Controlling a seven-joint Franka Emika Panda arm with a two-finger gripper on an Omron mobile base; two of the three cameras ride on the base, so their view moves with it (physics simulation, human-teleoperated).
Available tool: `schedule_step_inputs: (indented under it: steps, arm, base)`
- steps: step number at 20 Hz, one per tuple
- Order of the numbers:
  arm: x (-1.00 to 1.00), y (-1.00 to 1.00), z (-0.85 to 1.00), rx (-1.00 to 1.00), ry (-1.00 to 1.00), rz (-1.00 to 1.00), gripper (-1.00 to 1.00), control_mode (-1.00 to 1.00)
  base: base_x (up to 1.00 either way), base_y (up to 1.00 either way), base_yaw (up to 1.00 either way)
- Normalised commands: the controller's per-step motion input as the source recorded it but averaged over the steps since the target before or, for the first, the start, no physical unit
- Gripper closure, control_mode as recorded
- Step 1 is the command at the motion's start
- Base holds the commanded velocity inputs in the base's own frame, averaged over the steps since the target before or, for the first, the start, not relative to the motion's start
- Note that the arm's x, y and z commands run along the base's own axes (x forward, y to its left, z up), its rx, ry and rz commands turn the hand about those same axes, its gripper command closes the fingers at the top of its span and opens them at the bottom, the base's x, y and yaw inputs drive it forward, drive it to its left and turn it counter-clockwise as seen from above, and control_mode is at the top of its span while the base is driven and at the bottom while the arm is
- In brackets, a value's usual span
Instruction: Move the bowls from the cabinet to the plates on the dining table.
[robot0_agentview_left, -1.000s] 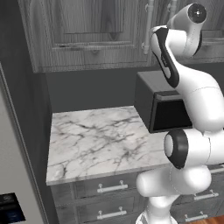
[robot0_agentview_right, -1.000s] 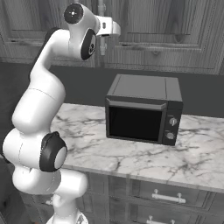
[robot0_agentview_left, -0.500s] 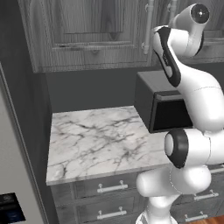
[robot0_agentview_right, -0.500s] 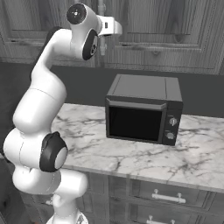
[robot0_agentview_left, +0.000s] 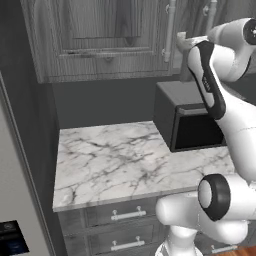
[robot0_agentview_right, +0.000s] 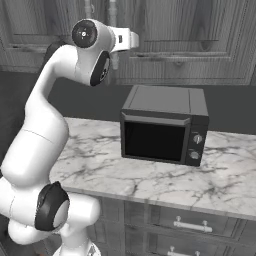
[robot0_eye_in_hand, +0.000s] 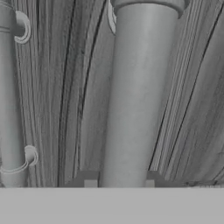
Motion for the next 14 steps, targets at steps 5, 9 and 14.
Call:
schedule_step_inputs:
  steps: [5, 9, 14]
  arm:
    - [-0.78, -0.02, 0.13, 0.00, -0.16, 0.05, 1.00, -1.00]
    - [-0.77, -0.15, 0.26, 0.00, -0.17, 0.05, 1.00, -1.00]
    - [-0.77, -0.23, 0.34, 0.02, -0.17, 0.04, 1.00, -1.00]
  base:
    - [0.00, 0.00, 0.00]
    - [0.00, 0.00, 0.00]
    - [0.00, 0.00, 0.00]
